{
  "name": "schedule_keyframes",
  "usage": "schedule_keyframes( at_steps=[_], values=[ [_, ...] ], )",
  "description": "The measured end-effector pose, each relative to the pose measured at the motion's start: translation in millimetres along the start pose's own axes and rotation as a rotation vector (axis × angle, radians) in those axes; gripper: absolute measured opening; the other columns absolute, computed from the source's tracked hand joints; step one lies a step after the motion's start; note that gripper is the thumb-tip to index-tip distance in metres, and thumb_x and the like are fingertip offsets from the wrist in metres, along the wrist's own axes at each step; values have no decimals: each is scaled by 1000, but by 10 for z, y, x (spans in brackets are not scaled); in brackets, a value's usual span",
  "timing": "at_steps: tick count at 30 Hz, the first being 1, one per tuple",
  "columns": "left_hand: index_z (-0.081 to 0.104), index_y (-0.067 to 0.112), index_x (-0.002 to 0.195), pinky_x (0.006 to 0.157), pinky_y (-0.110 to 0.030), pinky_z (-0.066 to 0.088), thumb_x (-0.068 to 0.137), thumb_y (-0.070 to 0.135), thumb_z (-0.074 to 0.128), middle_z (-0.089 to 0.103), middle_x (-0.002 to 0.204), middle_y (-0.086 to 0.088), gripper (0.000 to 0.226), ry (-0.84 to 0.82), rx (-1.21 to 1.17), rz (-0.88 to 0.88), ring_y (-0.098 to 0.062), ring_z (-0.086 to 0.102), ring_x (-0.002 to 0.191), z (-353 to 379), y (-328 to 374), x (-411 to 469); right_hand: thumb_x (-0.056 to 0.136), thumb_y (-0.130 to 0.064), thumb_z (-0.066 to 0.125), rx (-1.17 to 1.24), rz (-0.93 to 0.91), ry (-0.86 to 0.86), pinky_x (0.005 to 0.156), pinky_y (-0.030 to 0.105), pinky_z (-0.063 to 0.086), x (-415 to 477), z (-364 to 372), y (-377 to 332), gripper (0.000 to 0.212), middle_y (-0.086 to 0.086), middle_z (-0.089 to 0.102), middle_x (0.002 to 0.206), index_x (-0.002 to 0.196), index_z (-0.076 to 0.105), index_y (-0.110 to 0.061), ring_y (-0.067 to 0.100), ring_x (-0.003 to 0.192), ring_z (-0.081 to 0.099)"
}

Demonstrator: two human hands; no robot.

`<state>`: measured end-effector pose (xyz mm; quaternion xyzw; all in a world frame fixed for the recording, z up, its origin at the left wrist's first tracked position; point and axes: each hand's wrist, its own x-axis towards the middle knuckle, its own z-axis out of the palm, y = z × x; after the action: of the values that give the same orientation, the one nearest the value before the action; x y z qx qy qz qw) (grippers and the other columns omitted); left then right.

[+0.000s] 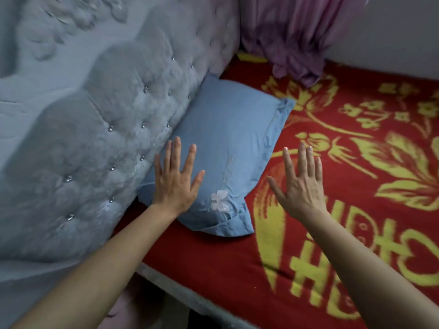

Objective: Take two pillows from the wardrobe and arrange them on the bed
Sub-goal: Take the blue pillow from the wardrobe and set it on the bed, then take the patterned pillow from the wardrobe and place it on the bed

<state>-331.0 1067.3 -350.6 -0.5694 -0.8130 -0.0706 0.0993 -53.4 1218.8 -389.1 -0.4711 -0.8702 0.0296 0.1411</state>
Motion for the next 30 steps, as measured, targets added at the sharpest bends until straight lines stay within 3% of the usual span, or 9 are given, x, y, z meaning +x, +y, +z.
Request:
schedule_keyframes(
  at_steps=[4,7,11,18,24,30],
  values=[
    [11,21,155,115,-63,12,97,55,34,1,162,-18,71,138,19,-136,-33,-1,149,-947,651,-498,95,-70,30,6,-102,0,122,55,5,-348,-788,122,83,17,-12,165,159,6,-21,33,152,-9],
    [11,21,155,114,-65,14,97,55,32,2,161,-19,71,180,56,-217,-35,1,149,-1546,960,-821,92,-69,41,63,-224,79,121,56,7,-526,-1287,89,87,17,-7,165,159,10,-23,35,152,-4],
    [11,21,155,113,-66,14,95,55,33,0,161,-20,72,215,106,-299,-37,1,148,-2357,1074,-1169,85,-68,54,92,-343,201,120,60,13,-601,-1950,-37,98,19,-4,165,159,11,-21,38,152,2],
    [13,19,155,114,-64,11,97,53,33,2,161,-21,69,385,195,-434,-36,0,148,-3325,1037,-2262,84,-71,52,137,-483,265,120,60,10,-991,-2603,-622,102,18,-9,165,159,6,-20,38,151,0],
    [14,16,155,113,-67,9,96,51,39,2,159,-25,72,395,369,-578,-38,-1,148,-3743,1059,-3865,86,-69,53,256,-731,210,120,61,6,-1903,-2848,-1627,101,21,-8,164,159,3,-22,40,151,0],
    [17,16,154,115,-64,8,96,51,38,5,159,-26,71,456,496,-789,-39,4,148,-4290,1450,-6173,86,-64,55,421,-1016,179,119,60,10,-3764,-3137,-2619,95,24,3,163,159,12,-20,42,150,7]
  ],
)
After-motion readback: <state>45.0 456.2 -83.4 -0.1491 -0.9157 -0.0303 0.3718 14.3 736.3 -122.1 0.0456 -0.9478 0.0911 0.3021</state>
